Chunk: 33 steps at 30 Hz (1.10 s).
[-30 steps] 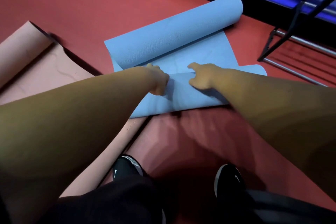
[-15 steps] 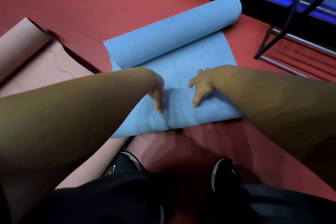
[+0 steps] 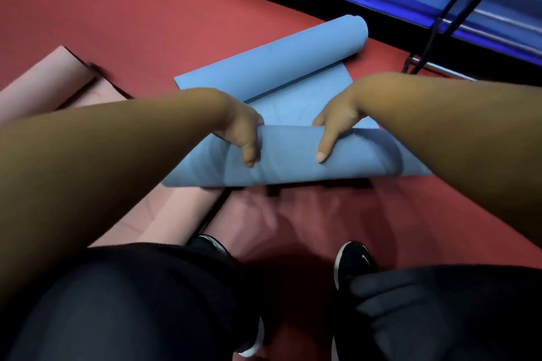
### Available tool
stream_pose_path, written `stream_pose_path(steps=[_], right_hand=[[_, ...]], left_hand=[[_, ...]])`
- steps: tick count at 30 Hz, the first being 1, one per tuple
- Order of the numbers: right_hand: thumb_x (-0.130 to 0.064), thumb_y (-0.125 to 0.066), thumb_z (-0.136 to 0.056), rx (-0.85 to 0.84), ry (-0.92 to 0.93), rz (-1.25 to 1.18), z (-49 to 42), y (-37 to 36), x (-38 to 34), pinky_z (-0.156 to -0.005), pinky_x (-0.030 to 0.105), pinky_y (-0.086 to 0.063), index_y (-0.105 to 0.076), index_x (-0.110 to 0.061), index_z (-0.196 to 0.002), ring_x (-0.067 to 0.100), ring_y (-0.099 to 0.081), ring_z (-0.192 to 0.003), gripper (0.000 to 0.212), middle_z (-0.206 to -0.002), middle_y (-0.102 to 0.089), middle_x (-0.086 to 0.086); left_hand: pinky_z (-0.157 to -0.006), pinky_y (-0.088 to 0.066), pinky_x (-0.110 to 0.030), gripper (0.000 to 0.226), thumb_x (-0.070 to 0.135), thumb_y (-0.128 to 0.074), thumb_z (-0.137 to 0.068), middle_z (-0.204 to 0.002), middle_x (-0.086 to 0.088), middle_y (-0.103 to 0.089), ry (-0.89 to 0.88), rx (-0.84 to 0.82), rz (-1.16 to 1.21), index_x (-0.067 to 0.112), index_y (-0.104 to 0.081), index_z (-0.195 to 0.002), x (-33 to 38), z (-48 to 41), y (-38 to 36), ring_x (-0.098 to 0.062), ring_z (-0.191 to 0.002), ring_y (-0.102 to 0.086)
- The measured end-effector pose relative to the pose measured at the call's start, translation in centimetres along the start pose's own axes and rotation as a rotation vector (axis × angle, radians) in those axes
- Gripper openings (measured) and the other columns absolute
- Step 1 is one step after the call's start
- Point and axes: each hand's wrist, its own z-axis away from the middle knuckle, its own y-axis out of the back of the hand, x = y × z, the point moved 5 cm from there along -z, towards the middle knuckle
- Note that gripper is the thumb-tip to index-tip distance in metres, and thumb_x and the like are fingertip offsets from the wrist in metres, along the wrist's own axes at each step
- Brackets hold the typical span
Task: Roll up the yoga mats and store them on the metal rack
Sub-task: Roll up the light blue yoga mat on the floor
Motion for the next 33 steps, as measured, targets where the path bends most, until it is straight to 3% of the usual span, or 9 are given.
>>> stream_pose_path(steps=[3, 9, 12, 14, 17, 20, 24, 28, 33], right_hand=[[-0.041, -0.093, -0.078, 0.146, 0.036, -0.222, 4.9, 1.8, -0.2, -0.093, 0.048, -0.063, -0.062, -0.027, -0.129, 0.03, -0.079, -0.1, 0.061, -0.115, -0.078, 0.005], [-0.047, -0.091, -0.079, 0.346, 0.042, -0.186, 13.9, 1.9, -2.5, -0.095, 0.041, -0.059, -0.054, -0.032, -0.135, 0.014, -0.067, -0.098, 0.069, -0.119, -0.062, -0.009], [-0.062, -0.091, -0.07, 0.42, 0.016, -0.035, 17.1, -0.5, -4.2, -0.097, 0.04, -0.058, -0.069, -0.03, -0.121, 0.016, -0.07, -0.099, 0.065, -0.114, -0.07, -0.007], [-0.06, -0.092, -0.071, 0.529, 0.031, -0.028, 19.1, -1.6, -5.5, -0.089, 0.035, -0.056, -0.07, -0.027, -0.114, 0.017, -0.069, -0.095, 0.059, -0.109, -0.072, -0.006], [-0.058, -0.091, -0.074, 0.734, 0.035, 0.032, 22.2, -3.2, -7.9, -0.083, 0.035, -0.049, -0.066, -0.023, -0.123, 0.026, -0.064, -0.103, 0.065, -0.115, -0.07, 0.001], [-0.057, -0.088, -0.077, 0.893, 0.033, 0.089, 23.7, -5.5, -9.5, -0.084, 0.036, -0.049, -0.066, -0.027, -0.128, 0.03, -0.064, -0.116, 0.063, -0.127, -0.071, 0.004], [-0.063, -0.081, -0.079, 0.947, -0.007, 0.117, 24.4, -8.4, -9.8, -0.08, 0.037, -0.04, -0.068, -0.032, -0.119, 0.029, -0.063, -0.12, 0.052, -0.124, -0.071, 0.0], [-0.072, -0.076, -0.081, 1.026, 0.0, 0.144, 25.0, -9.9, -10.0, -0.086, 0.042, -0.038, -0.069, -0.032, -0.119, 0.029, -0.061, -0.12, 0.055, -0.119, -0.064, 0.0], [-0.077, -0.072, -0.081, 1.03, 0.038, 0.074, 24.6, -10.5, -8.0, -0.092, 0.044, -0.037, -0.064, -0.039, -0.127, 0.027, -0.056, -0.119, 0.061, -0.11, -0.052, -0.004]], left_hand=[[-0.079, -0.048, -0.031, 0.057, 0.025, -0.096, -0.07, -0.114, 0.0, -0.072, 0.044, 0.149, -0.044, 0.025, -0.067, -0.119, -1.0, 5.7, 3.6, -0.025, -0.105, -0.067], [-0.095, -0.053, -0.038, 0.097, 0.014, -0.086, -0.074, -0.133, -0.007, -0.057, 0.135, 0.33, -0.08, 0.032, -0.04, -0.157, -2.2, 15.4, 4.2, -0.03, -0.112, -0.057], [-0.099, -0.05, -0.043, 0.088, 0.026, -0.089, -0.066, -0.128, -0.003, -0.062, 0.185, 0.43, -0.143, 0.037, -0.052, -0.145, -2.2, 19.8, 2.8, -0.033, -0.119, -0.055], [-0.101, -0.041, -0.047, 0.079, 0.04, -0.092, -0.066, -0.132, -0.004, -0.06, 0.234, 0.497, -0.219, 0.037, -0.058, -0.138, -1.6, 22.3, 1.8, -0.035, -0.127, -0.047], [-0.104, -0.041, -0.049, 0.082, 0.045, -0.093, -0.07, -0.138, -0.01, -0.054, 0.253, 0.594, -0.238, 0.025, -0.055, -0.14, -0.4, 24.8, 0.3, -0.036, -0.131, -0.045], [-0.099, -0.047, -0.045, 0.08, 0.032, -0.088, -0.077, -0.142, -0.014, -0.055, 0.205, 0.69, -0.144, 0.013, -0.044, -0.141, 0.6, 25.9, -2.1, -0.037, -0.132, -0.054], [-0.08, -0.045, -0.036, 0.053, 0.022, -0.079, -0.08, -0.127, -0.012, -0.065, 0.06, 0.636, -0.102, 0.019, -0.051, -0.125, 1.3, 25.8, -4.9, -0.035, -0.108, -0.064], [-0.082, -0.053, -0.037, 0.028, 0.023, -0.076, -0.078, -0.11, -0.008, -0.066, 0.028, 0.647, -0.127, 0.026, -0.058, -0.1, 1.0, 26.9, -4.8, -0.029, -0.09, -0.055], [-0.077, -0.046, -0.036, 0.019, 0.023, -0.069, -0.082, -0.092, 0.005, -0.056, -0.009, 0.728, -0.152, 0.029, -0.06, -0.097, 1.5, 27.0, -3.9, -0.025, -0.091, -0.052]])
